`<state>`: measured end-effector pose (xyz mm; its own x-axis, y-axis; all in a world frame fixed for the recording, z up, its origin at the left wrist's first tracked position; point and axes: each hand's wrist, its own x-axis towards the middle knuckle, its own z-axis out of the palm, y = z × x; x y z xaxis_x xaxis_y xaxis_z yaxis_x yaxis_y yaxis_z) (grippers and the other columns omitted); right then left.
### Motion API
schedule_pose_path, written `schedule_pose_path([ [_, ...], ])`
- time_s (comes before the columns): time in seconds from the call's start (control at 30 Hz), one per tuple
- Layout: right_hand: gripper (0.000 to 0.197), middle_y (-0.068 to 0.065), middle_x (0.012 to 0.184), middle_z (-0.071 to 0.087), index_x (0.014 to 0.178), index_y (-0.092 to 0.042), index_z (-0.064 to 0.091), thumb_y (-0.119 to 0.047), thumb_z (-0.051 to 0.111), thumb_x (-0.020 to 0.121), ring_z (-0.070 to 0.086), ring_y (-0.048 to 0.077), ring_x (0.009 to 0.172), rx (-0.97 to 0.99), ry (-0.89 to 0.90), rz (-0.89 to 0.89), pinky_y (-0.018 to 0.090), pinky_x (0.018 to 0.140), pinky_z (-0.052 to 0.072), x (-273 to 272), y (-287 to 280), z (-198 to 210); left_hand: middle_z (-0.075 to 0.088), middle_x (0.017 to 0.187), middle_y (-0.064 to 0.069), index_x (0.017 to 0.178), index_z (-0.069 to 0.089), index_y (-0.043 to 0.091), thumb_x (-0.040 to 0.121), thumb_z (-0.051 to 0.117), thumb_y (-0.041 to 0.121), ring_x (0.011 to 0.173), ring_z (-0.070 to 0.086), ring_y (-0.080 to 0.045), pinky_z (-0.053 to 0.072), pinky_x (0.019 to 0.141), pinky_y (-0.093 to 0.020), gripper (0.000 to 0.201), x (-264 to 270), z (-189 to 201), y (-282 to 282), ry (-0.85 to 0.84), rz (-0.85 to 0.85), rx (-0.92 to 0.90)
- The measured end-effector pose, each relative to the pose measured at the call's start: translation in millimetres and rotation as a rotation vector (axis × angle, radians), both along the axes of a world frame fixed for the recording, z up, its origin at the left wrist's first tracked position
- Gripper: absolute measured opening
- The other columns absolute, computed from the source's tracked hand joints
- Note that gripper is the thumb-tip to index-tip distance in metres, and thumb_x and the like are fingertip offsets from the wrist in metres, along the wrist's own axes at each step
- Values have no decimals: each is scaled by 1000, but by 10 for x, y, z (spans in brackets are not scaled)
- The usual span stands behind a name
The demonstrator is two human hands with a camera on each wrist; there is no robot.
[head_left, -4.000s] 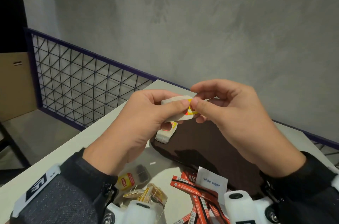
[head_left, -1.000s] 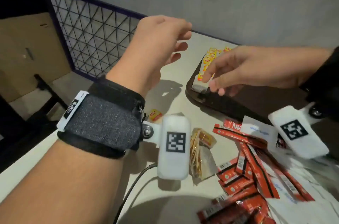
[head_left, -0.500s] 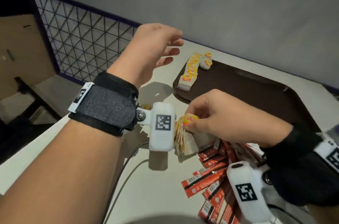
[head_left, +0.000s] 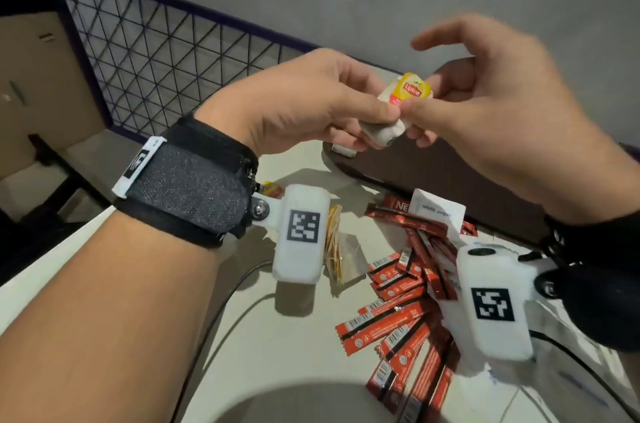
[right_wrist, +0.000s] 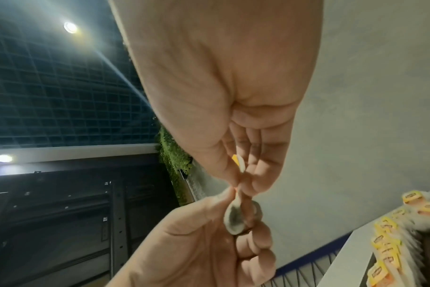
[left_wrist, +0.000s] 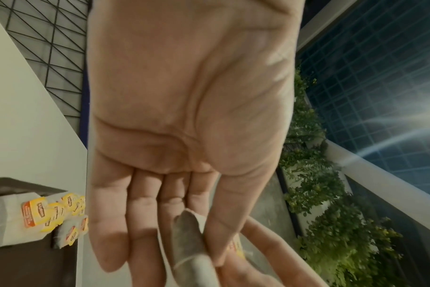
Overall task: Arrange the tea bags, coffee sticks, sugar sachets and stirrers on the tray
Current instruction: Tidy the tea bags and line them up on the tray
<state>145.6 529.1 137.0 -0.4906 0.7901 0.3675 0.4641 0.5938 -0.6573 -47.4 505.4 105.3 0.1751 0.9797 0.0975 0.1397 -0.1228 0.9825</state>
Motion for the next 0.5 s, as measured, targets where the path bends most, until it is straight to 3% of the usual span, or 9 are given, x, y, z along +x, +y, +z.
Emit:
schedule_pose_path([
  [0.1, 45, 13, 86, 69, 123, -23, 56, -28, 80, 86, 73, 23, 66, -49, 53, -53, 48, 70, 63, 90, -159, 21, 77, 85, -8, 91, 72, 11, 92, 73, 11, 74, 73, -17, 62, 75, -29, 1, -74, 25, -11, -32, 77, 19],
  [0.17, 32, 13, 83, 70, 103, -24, 65, -41, 80, 80, 70, 25, 65, -47, -8, -50, 51, 66, 60, 152, -351, 20, 77, 86, -9, 97, 70, 8, 93, 72, 11, 72, 73, -18, 60, 70, -28, 5, -139, 48, -6, -98, 155, 37],
  [0.23, 46, 2, 75, 70, 86, -23, 67, -67, 73, 72, 65, 17, 62, -65, -225, 30, 45, 60, 55, 128, -598, -36, 74, 86, -9, 101, 69, 7, 93, 70, 11, 74, 74, -20, 60, 70, -30, 9, -192, 56, 10, -165, 232, 54],
  [0.3, 65, -6, 73, 68, 83, -27, 64, -89, 58, 64, 62, 7, 65, -64, -532, 98, 39, 61, 55, 30, -806, -176, 74, 88, -10, 99, 69, 7, 94, 68, 10, 76, 75, -22, 59, 69, -29, 6, -207, 60, 19, -205, 278, 63],
  [0.33, 67, -7, 74, 67, 83, -27, 62, -91, 53, 64, 61, 6, 68, -41, -681, 117, 38, 62, 55, -20, -878, -252, 75, 89, -10, 97, 69, 8, 94, 68, 10, 78, 75, -22, 58, 69, -28, 4, -206, 62, 23, -219, 291, 62],
  [0.4, 51, -7, 76, 64, 81, -25, 58, -76, 56, 76, 60, 10, 74, 36, -838, 131, 38, 65, 55, -86, -913, -387, 75, 90, -11, 95, 70, 9, 94, 67, 10, 79, 76, -23, 58, 69, -28, 4, -189, 59, 24, -241, 305, 59],
  [0.5, 21, -8, 72, 64, 80, -26, 61, -45, 60, 89, 58, 6, 70, 30, -805, 117, 38, 64, 55, -30, -796, -419, 73, 90, -12, 93, 69, 10, 94, 67, 10, 77, 76, -24, 58, 67, -29, 2, -158, 49, 34, -246, 302, 48],
])
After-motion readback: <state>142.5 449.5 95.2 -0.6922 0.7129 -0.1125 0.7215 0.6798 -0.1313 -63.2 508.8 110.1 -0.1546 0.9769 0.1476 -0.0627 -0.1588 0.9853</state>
